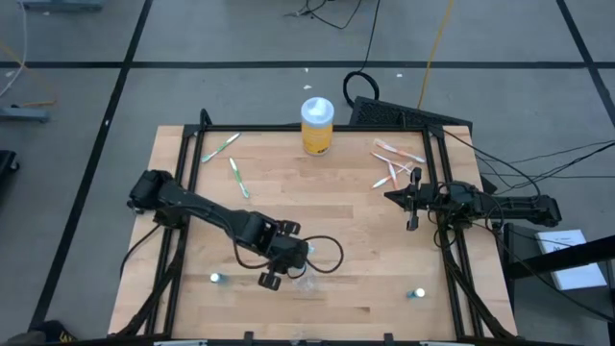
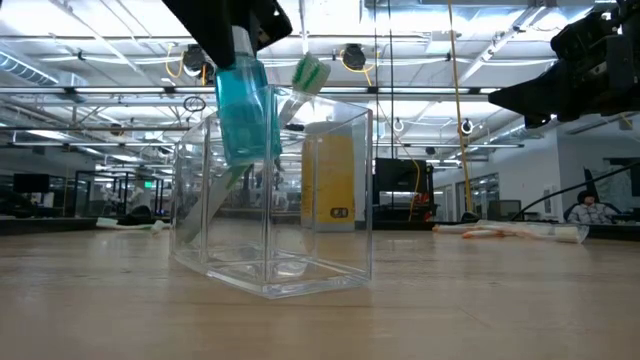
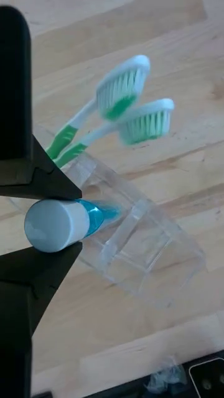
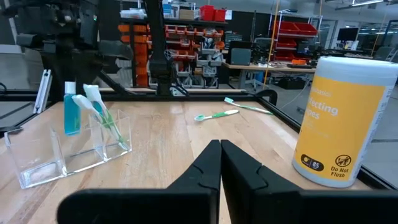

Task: Pick & Place toothbrushing station
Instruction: Put the blue mouthwash into the transparent organizer

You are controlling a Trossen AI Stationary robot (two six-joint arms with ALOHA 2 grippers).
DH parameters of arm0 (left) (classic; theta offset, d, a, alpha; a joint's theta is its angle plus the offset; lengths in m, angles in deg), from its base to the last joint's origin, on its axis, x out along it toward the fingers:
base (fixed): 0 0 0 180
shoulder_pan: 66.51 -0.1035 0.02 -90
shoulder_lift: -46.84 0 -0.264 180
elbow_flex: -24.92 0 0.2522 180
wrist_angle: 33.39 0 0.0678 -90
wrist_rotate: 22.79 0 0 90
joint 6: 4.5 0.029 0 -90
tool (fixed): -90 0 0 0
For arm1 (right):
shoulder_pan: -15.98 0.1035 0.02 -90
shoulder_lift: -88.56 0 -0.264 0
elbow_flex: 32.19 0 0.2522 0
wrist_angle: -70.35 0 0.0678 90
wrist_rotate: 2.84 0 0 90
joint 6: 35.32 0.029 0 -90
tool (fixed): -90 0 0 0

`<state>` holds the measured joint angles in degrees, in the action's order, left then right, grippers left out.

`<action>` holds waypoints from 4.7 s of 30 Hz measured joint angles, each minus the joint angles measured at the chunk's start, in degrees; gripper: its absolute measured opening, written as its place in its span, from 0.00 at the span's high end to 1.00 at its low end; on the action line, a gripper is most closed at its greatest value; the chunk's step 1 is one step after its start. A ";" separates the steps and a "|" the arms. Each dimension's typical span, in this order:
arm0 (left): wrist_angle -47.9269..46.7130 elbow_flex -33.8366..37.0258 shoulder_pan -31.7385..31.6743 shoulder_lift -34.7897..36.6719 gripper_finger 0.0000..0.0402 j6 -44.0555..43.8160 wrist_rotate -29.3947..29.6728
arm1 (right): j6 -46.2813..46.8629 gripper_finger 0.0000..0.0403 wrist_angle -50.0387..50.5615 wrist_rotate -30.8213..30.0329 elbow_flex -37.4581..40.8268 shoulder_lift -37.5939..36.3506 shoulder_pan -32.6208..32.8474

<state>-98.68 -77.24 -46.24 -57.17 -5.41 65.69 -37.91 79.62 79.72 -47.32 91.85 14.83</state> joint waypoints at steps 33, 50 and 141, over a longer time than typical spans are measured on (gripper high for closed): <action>1.00 -0.13 -0.76 -8.63 0.75 3.35 3.06 | 0.00 0.99 -0.87 -0.01 0.02 -0.02 0.01; 0.66 0.07 -0.74 -8.78 0.56 2.13 2.78 | 0.00 0.99 -0.87 -0.01 0.00 0.00 0.00; -16.76 22.86 20.39 20.65 0.55 -85.44 -9.24 | 0.00 0.99 -0.87 0.00 0.01 -0.01 0.00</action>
<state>-115.44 -54.38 -25.85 -36.51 -90.85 56.45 -37.91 78.74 79.72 -47.31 91.84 14.83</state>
